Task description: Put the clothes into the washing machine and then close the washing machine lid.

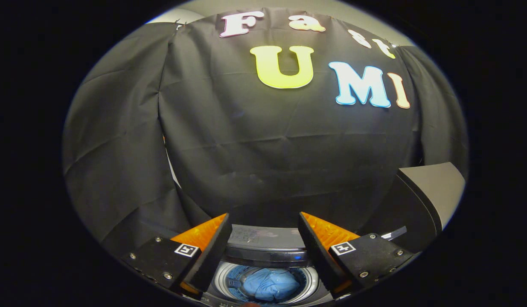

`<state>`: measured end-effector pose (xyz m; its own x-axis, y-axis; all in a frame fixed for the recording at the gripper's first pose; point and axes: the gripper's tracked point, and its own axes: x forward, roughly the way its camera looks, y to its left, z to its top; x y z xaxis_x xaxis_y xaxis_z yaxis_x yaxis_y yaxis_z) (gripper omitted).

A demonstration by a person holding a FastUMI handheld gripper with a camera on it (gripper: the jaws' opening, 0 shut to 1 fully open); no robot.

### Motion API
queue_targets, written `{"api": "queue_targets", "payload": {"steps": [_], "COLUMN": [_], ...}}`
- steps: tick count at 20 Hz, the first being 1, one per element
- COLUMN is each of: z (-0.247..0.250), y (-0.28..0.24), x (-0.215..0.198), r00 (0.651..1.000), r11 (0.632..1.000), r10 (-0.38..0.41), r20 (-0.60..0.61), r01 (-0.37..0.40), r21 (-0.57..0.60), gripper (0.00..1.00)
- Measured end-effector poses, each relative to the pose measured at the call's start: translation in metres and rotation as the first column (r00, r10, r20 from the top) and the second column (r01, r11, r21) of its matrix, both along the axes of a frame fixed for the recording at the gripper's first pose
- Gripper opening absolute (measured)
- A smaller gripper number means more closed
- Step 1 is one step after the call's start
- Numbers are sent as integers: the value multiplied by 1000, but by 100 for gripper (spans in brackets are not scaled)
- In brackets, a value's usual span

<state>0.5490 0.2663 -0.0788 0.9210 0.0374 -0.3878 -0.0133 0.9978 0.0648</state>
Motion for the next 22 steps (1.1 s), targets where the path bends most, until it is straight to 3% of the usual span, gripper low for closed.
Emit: {"api": "queue_targets", "payload": {"steps": [7,15,22], "z": [-21,-62,-30], "y": [6,29,14], "x": [-33,-89,-153], "r00": [1000,995,999], "r11": [1000,997,998], "r10": [-2,51,45], "r20": [-28,-82,10], "r01": [2,-56,-44], "r21": [3,-51,-40], "gripper": [97,96,96]}}
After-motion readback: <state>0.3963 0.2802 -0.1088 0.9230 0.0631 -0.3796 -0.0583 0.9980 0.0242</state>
